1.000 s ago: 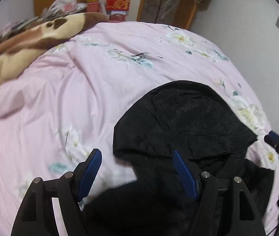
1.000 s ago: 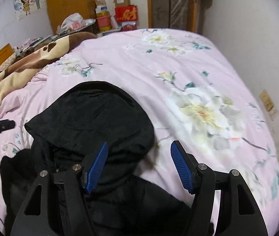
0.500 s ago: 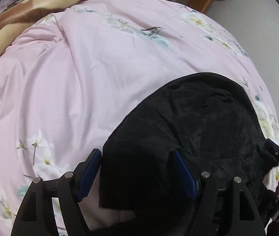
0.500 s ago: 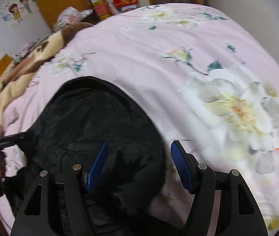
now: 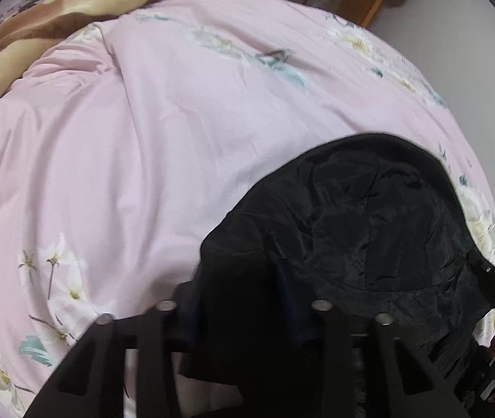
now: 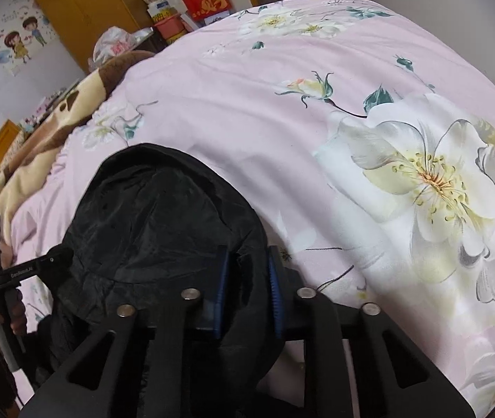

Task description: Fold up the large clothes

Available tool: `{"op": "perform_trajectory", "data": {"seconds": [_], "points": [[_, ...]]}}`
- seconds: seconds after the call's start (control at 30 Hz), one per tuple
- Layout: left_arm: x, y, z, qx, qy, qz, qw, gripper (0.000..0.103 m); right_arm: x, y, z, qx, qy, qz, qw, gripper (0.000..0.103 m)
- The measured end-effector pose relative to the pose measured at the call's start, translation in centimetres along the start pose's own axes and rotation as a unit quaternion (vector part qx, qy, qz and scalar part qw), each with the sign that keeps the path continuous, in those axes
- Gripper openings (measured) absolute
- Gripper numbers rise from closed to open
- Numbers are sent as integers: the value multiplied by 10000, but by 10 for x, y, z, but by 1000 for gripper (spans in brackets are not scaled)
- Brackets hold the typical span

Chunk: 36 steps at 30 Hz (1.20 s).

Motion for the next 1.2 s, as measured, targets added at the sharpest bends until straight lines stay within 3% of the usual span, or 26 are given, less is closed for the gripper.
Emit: {"op": "perform_trajectory", "data": {"seconds": [0.1, 0.17, 0.47, 0.67, 0.9, 1.03, 1.2], "points": [[1, 12, 7, -20, -99, 120, 9999, 11, 0, 9, -8, 22, 142, 113, 9998, 10], [1, 23, 14, 59, -249, 271, 9993, 8, 0, 16, -15, -30, 305, 216, 9993, 9], [-12, 87, 29, -216, -286, 913, 9952, 7, -6, 74, -39, -22, 588, 796, 9951, 8], [-40, 136, 26, -366, -328, 1305, 9902, 7, -26, 122, -60, 23, 982, 1167, 9883, 7], [-80, 171, 19, -533, -331, 1514, 9865, 7, -60, 159, -70, 75, 1137, 1304, 9849, 6], [-108, 189, 8, -782, -79, 1622, 9836, 7, -84, 173, -74, 66, 1357, 1295, 9822, 6], [-142, 185, -1, -836, -13, 1491, 9853, 8, -114, 183, -78, -95, 1712, 1259, 9771, 6]]}}
Point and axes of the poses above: each gripper's, at about its wrist camera, not at the fingertips, and y roughly against the way its jaws point, z to its right, x to its top, the point moved 8 cm from there along -y, roughly the way its jaws point, and after that the axes turned 3 degrees about y, right-handed, at the moved point
